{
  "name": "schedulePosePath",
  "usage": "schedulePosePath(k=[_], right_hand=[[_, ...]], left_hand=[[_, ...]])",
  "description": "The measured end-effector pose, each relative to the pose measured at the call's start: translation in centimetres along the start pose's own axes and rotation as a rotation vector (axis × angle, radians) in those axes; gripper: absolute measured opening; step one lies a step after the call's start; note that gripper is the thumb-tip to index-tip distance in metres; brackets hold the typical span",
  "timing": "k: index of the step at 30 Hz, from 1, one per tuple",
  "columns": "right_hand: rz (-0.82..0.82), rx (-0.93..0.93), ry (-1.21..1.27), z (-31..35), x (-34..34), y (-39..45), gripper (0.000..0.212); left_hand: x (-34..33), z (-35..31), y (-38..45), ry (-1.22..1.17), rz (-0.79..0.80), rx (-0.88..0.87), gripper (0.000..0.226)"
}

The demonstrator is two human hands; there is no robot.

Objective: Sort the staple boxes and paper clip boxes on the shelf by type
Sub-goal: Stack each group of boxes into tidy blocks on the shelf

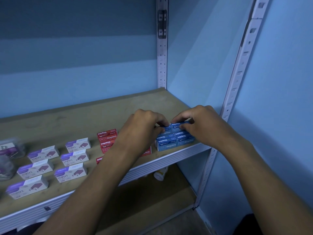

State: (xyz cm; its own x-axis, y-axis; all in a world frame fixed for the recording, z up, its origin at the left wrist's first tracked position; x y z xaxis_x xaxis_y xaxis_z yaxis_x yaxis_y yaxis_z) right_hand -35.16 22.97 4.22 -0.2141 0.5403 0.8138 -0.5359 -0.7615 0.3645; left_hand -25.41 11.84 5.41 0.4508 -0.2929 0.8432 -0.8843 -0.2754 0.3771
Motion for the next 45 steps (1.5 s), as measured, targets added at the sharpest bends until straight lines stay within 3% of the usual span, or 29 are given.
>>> schedulePosePath(k=[23,28,31,36,45], right_hand=[[0.133,-0.083,0.023,-0.4,-0.9,-0.9,0.025],[0.297,-0.103,0.054,-0.3,-1.5,-1.8,0.053],[0.327,-0.096,0.026,-0.1,-1.7,-2.1,0.056],[0.305,-0.095,-0.005,0.0,-1.7,-1.7,0.044],[0.278,-0.090,-0.026,-0.6,-1.7,-1.5,0.045]], left_hand=[[-1.2,-0.2,-0.7,0.002,0.062,-0.014,0.019],[-1.2,-0.6,-1.0,0.028,0.041,-0.030,0.049],[-1.1,-0.8,-1.1,0.044,0.062,-0.037,0.059],[-1.7,-0.7,-1.0,0.064,0.123,0.000,0.044],[-1.6,-0.9,-1.0,0.083,0.093,0.014,0.042]])
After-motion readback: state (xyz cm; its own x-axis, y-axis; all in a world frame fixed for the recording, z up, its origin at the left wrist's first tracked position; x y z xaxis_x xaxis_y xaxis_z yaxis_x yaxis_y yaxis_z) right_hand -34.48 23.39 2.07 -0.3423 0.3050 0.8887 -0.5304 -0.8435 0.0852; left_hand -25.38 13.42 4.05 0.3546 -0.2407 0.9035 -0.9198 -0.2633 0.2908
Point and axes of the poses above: each hand's wrist, its own y-axis towards the middle knuckle, its own x-axis out of the back of the hand, z = x × y, the point moved 10 cm from there along y, towards the middle knuckle, and after that the axes turned 5 degrees about x, right-handed, at the moved point
